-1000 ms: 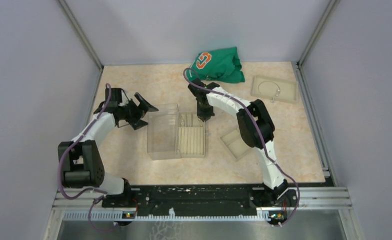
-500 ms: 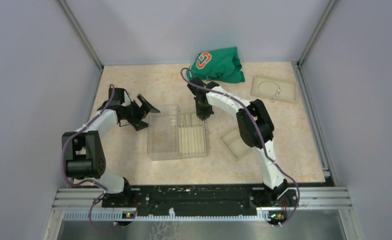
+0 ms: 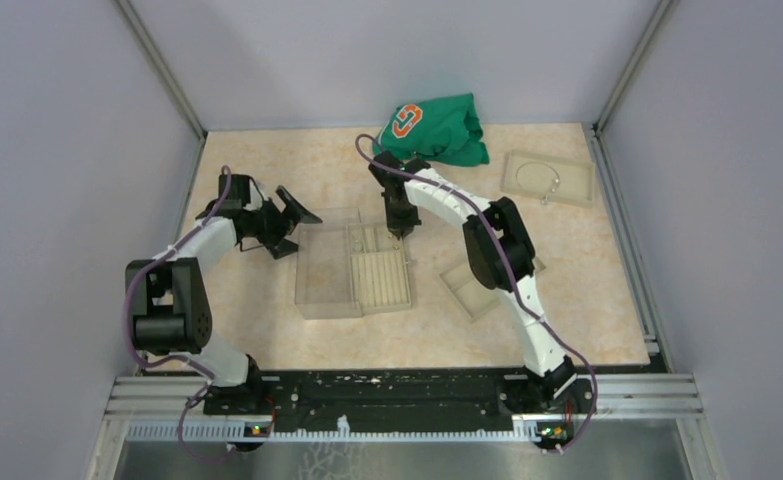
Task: Organize the mixed jewelry
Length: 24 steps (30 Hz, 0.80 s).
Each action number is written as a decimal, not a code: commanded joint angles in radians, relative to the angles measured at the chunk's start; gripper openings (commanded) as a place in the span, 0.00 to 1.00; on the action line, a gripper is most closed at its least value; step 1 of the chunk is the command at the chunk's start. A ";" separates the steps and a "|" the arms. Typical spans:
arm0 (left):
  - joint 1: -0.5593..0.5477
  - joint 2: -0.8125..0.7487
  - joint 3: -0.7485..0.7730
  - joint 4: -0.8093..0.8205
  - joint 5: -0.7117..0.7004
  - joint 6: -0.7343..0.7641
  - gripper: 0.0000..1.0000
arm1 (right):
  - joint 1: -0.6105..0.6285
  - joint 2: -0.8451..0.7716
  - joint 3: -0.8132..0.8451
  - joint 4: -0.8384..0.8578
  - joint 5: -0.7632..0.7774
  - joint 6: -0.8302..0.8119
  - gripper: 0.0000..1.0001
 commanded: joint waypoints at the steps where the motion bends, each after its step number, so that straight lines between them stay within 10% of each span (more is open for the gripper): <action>1: -0.009 0.012 0.028 0.026 0.034 0.008 0.98 | -0.006 0.017 0.055 -0.020 -0.005 0.026 0.00; 13: -0.013 0.028 0.024 0.039 0.046 0.002 0.98 | 0.015 0.073 0.186 -0.013 -0.101 0.107 0.00; 19: -0.013 0.017 0.033 0.030 0.022 0.000 0.98 | 0.009 -0.053 0.069 0.131 -0.218 0.102 0.38; 24: -0.014 0.011 0.075 -0.029 -0.011 0.052 0.98 | -0.085 -0.235 -0.203 0.309 -0.287 0.138 0.39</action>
